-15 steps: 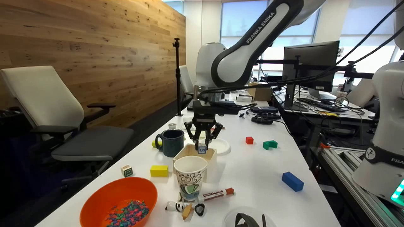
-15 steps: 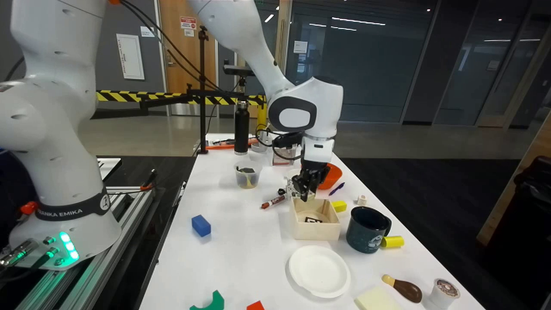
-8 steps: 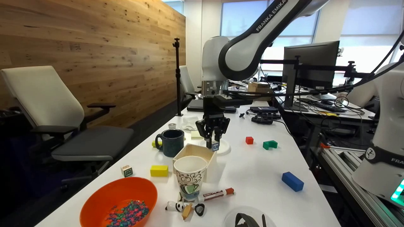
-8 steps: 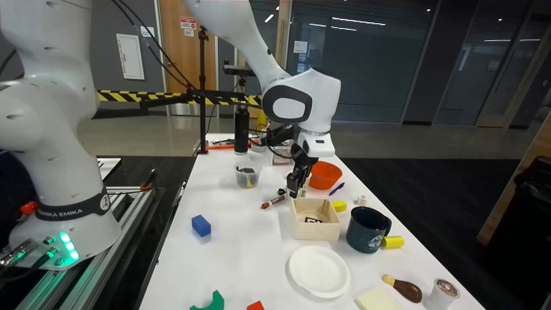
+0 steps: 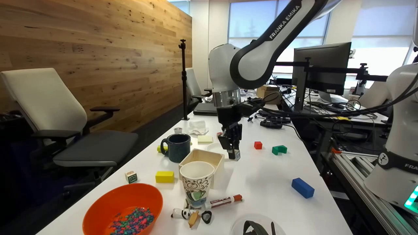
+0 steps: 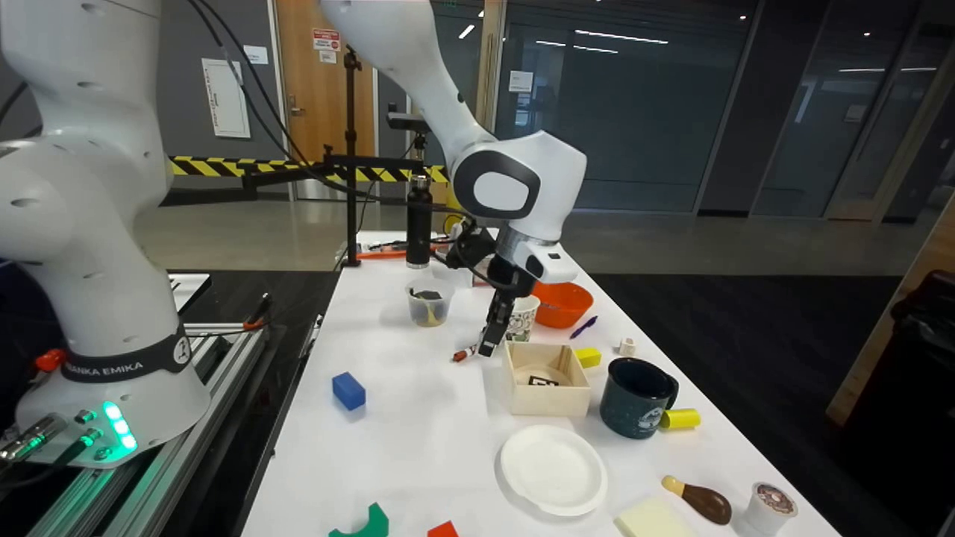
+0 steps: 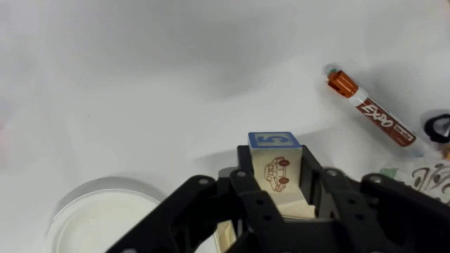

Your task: Take one cube out of the box and place it on the tabletop.

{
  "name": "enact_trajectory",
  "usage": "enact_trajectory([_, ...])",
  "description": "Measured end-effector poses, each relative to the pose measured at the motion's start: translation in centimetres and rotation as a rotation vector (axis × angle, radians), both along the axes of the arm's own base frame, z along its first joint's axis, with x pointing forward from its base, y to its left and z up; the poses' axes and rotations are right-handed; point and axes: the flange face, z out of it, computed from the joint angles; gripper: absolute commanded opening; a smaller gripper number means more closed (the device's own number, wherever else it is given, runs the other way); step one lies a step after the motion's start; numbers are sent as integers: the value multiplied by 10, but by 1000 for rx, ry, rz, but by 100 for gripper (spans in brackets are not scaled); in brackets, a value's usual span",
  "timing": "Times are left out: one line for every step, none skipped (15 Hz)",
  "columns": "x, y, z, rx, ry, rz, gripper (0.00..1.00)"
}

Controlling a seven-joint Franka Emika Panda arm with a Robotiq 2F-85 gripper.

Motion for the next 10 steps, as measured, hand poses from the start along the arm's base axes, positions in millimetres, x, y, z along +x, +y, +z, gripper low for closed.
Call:
enact_trajectory([-3,0,-3,-5,6,40,9])
enact_trajectory([-5,0,-5,-7,12,73,9])
enact_trajectory([-7,0,-8,-7,17,104,9])
enact_trajectory([-8,1,-10,-6,22,132,9])
enact_trajectory([-10,3,-13,-4,27,158,9])
enact_trajectory([-11,4,-16,-3,32,184,9])
enact_trajectory([-13,6,-18,-1,38,209,9])
enact_trajectory([-14,7,-22,1,45,233,9])
enact_trajectory([-16,9,-25,-1,51,260,9])
enact_trajectory([-17,10,-28,-6,58,287,9])
